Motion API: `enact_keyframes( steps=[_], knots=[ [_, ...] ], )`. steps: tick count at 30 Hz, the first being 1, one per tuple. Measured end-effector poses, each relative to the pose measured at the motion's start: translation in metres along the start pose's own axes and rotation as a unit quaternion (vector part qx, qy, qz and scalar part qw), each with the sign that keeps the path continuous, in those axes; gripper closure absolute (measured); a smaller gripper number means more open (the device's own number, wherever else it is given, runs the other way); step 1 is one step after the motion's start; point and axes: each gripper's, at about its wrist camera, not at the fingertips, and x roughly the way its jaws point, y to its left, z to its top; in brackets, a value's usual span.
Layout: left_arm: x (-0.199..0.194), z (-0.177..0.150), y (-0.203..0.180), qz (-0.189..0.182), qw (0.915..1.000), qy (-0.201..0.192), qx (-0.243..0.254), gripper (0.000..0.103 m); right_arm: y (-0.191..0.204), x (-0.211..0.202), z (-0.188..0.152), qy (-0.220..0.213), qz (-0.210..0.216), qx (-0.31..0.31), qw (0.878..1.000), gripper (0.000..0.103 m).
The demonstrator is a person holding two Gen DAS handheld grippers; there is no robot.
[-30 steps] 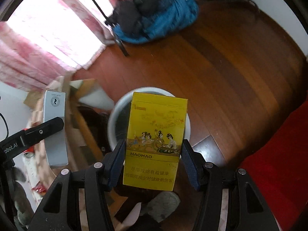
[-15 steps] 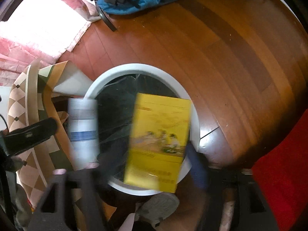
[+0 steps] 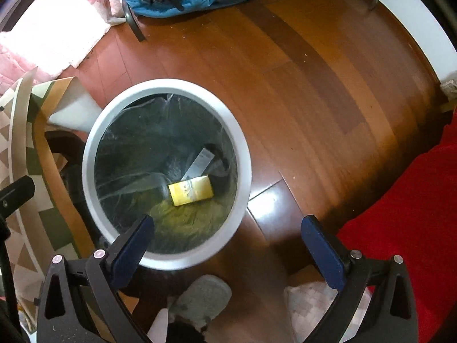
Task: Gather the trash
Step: 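Carry both items over the bin and open both tools to drop them, then swing both tools back over the table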
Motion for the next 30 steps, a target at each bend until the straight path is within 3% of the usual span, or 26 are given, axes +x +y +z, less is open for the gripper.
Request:
enact_keyframes(
  steps=[10, 19, 26, 30],
  knots=[
    [-0.06, -0.026, 0.007, -0.008, 0.9989, -0.046, 0.004, 0.006, 0.0, -0.067, -0.033, -0.041, -0.008, 0.005, 0.999, 0.0],
    [-0.147, -0.055, 0.022, -0.018, 0.9932, -0.115, -0.011, 0.006, 0.004, -0.176, -0.067, -0.121, 0.01, 0.008, 0.993, 0.0],
    [-0.23, -0.088, 0.057, -0.03, 0.9829, -0.178, -0.034, 0.006, 0.024, -0.27, -0.097, -0.185, 0.05, 0.005, 0.981, 0.0],
    [-0.262, -0.115, 0.099, -0.019, 0.9774, -0.2, -0.066, 0.006, 0.058, -0.303, -0.118, -0.195, 0.082, -0.022, 0.977, 0.0]
  ],
)
